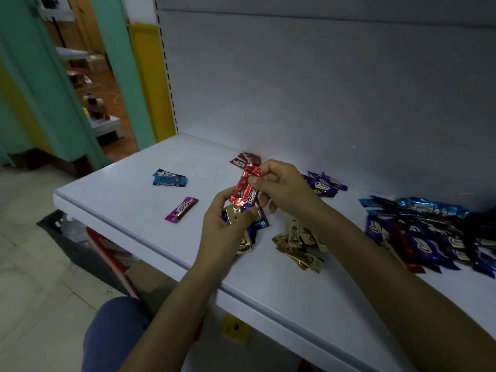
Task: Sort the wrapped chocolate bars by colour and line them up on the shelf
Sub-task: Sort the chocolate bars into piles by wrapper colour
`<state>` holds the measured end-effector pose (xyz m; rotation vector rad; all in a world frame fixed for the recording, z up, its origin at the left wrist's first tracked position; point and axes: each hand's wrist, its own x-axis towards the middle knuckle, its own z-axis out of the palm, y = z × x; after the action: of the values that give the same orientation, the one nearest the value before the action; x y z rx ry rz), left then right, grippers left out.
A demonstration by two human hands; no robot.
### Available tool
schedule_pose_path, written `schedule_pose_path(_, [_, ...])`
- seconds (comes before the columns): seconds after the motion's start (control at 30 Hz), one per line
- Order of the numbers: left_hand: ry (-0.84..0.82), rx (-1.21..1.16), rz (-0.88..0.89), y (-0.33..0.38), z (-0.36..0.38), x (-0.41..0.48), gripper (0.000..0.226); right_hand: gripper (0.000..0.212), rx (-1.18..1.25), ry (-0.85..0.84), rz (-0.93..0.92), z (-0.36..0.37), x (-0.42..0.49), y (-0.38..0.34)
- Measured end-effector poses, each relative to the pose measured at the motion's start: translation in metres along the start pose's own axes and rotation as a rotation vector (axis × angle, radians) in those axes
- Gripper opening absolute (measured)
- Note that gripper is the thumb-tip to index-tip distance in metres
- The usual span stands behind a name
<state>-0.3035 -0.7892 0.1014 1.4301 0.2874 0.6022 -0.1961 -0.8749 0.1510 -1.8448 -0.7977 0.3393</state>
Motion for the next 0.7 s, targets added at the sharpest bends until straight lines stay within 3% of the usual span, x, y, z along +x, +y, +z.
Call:
schedule_pose_path(0.5, [0.1, 0.02, -0.097, 0.004, 0.004, -0.002, 0.013, 0.008, 0.153, 0.036, -0.003, -0.016, -0.003, 0.001])
schedule_pose_path(0.7, [0.096, 0.017, -0.134, 0.008, 0.005, -0.004, 0.023, 0.011, 0.31, 0.312, 0.13, -0.036, 0.003, 0.004])
